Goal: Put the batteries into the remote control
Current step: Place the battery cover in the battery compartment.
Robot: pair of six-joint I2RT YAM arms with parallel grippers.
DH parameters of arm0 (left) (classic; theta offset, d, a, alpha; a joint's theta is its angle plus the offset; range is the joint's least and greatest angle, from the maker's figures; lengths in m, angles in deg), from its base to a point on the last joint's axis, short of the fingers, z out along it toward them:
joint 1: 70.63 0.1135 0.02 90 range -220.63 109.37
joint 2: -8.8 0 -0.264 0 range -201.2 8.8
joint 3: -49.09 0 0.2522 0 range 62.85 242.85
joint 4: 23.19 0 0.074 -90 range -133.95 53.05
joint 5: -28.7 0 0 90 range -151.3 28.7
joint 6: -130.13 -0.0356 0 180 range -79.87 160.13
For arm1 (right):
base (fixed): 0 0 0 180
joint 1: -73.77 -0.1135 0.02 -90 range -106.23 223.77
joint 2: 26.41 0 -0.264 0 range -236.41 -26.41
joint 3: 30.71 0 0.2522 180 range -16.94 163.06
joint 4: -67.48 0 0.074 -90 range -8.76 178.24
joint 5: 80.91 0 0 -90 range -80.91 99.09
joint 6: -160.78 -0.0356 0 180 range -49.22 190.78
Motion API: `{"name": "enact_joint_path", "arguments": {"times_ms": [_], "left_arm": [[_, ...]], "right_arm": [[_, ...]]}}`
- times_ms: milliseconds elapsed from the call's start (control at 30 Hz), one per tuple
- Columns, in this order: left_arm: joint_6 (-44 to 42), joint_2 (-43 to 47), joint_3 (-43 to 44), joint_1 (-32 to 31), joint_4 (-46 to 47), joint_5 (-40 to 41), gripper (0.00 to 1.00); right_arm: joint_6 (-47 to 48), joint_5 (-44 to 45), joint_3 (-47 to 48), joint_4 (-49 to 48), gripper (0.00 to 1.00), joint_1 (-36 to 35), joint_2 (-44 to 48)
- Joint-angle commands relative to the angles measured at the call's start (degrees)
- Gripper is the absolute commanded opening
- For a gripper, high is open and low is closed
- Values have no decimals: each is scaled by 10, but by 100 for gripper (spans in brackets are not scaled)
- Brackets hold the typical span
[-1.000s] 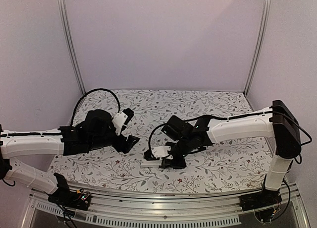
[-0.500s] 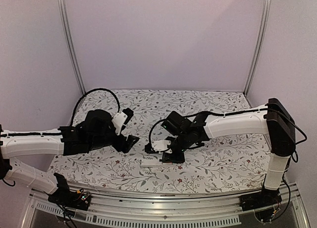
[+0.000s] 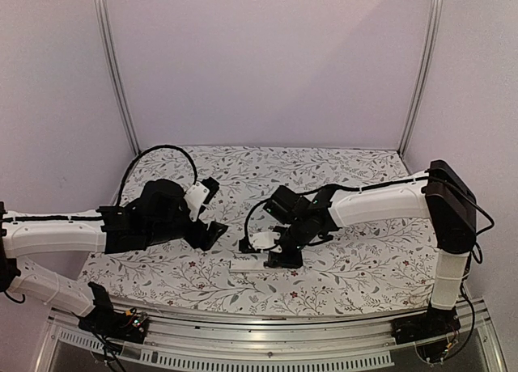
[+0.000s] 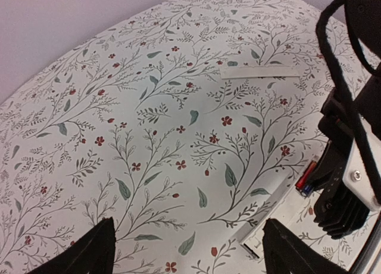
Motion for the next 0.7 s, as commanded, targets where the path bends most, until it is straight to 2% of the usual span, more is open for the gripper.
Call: {"name": "enact_joint_path", "arguments": {"times_ms": [0, 667], "left_arm": [[-7, -6, -4, 7, 4, 1, 85], [-9, -6, -1, 6, 1, 1, 85]], "right_arm": [[2, 2, -5, 6, 0, 3, -8], [2, 21, -16, 18, 0, 3, -1]]}}
